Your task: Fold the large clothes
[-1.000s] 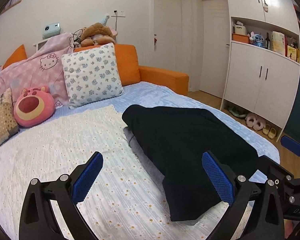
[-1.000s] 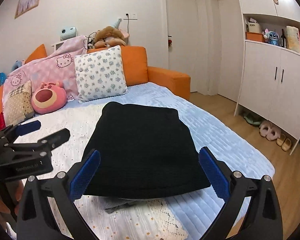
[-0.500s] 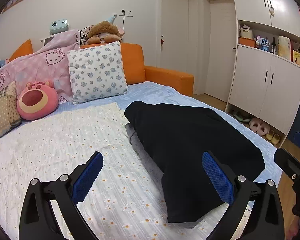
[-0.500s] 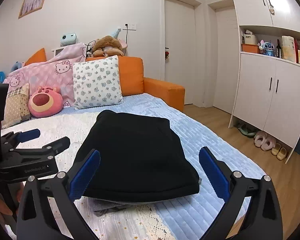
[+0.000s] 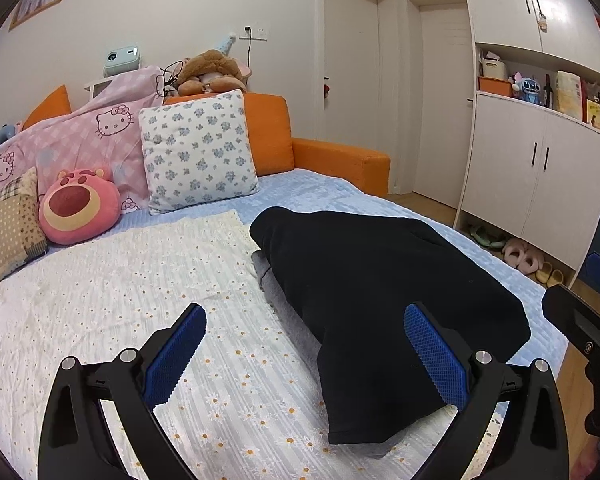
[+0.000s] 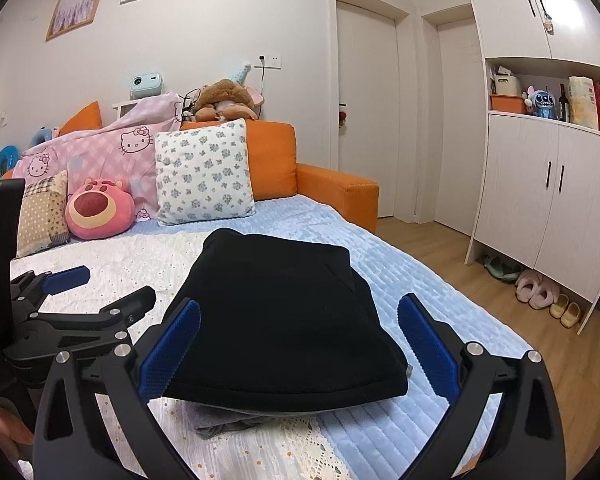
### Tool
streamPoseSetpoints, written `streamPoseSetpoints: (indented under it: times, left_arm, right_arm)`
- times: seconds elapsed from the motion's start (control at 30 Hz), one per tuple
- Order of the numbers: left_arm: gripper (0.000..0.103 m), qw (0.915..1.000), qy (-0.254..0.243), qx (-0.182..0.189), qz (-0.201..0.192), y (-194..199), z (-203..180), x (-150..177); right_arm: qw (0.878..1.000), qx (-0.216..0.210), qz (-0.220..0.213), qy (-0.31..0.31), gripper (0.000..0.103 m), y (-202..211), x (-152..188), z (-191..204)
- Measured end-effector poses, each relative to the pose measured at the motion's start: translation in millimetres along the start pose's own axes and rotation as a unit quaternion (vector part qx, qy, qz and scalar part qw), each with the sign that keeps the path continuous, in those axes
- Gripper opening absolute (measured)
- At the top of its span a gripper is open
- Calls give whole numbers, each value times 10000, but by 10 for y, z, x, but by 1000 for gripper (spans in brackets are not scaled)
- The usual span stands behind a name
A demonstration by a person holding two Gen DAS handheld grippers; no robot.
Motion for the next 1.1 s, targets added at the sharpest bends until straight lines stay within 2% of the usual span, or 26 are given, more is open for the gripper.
streamPoseSetpoints:
  times: [1.1]
  left_arm:
    - [101, 9999, 26, -83, -117, 96, 32, -35]
  right_arm:
    - [10000, 15, 29, 66, 98, -29, -48, 50]
Point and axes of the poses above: each gripper's, at about its wrist camera, not at the fingertips, and y roughly against the way its jaws point, z to its left, x to its underside, the point moved 5 cm from there along -y, roughly the way its jaws point, and after that the axes turned 15 degrees about -y, right-handed, at the moved point
